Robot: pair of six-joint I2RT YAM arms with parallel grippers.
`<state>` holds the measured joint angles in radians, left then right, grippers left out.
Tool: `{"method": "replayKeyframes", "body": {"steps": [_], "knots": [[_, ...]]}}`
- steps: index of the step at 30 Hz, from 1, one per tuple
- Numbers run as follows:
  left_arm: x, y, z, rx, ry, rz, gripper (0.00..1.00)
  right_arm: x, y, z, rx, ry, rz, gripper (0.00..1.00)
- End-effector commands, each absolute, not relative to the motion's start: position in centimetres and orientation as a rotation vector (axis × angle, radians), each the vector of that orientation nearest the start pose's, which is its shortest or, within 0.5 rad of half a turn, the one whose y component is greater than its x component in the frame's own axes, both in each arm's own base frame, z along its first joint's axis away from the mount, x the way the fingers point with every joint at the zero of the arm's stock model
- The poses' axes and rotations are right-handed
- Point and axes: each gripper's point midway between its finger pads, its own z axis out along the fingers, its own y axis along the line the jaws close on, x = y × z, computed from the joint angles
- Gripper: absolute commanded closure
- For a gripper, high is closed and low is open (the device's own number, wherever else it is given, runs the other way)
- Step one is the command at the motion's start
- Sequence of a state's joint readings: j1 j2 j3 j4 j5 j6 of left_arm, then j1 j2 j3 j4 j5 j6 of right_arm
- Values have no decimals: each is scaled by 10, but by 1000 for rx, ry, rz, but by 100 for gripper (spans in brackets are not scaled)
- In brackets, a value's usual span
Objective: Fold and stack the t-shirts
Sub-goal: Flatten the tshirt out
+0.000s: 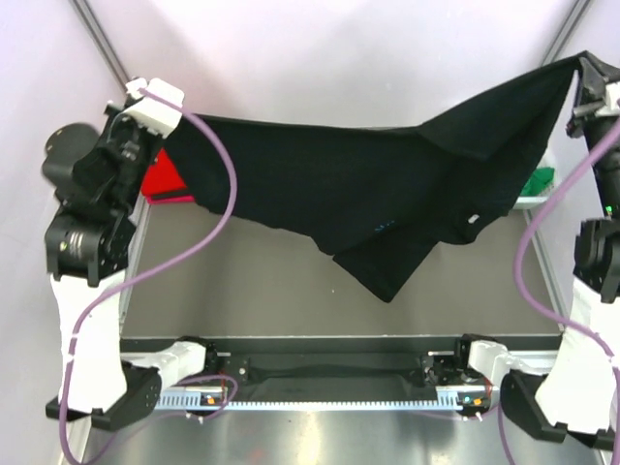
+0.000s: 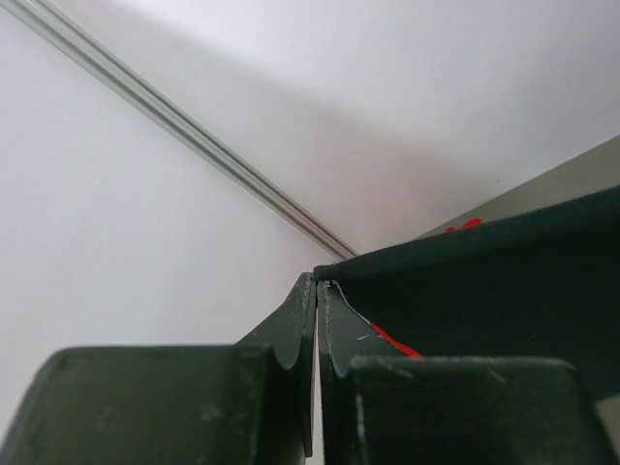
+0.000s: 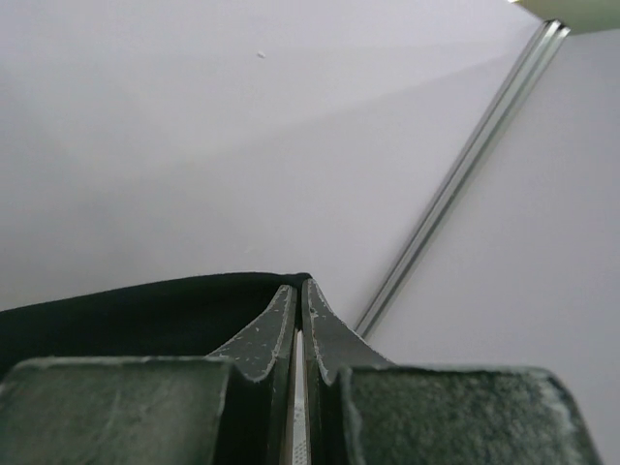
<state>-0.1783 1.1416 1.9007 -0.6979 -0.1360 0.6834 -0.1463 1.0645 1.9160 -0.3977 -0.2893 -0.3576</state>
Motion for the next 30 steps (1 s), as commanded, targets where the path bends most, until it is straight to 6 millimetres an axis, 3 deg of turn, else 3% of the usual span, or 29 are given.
{"method": "replayKeyframes", "body": {"steps": [1, 6, 11, 14, 20, 25, 28, 30], "knots": [[271, -2, 584, 491, 1296, 498, 100, 197, -8, 681, -309, 937, -386, 100], [226, 5, 613, 442, 1190, 500, 100, 133, 0, 708, -277, 798, -403, 100], [184, 10, 627, 419, 1123, 495, 100, 79, 4, 720, -253, 718, -436, 100], [158, 13, 640, 393, 1058, 493, 100, 34, 9, 726, -245, 635, -468, 100], [124, 21, 673, 367, 938, 548, 100, -28, 0, 753, -194, 492, -548, 100], [110, 22, 690, 373, 866, 583, 100, -46, -8, 767, -159, 421, -580, 100], [132, 23, 689, 385, 897, 629, 100, -34, -13, 774, -153, 425, -600, 100], [154, 25, 679, 415, 945, 678, 100, -8, -16, 776, -172, 462, -620, 100]]}}
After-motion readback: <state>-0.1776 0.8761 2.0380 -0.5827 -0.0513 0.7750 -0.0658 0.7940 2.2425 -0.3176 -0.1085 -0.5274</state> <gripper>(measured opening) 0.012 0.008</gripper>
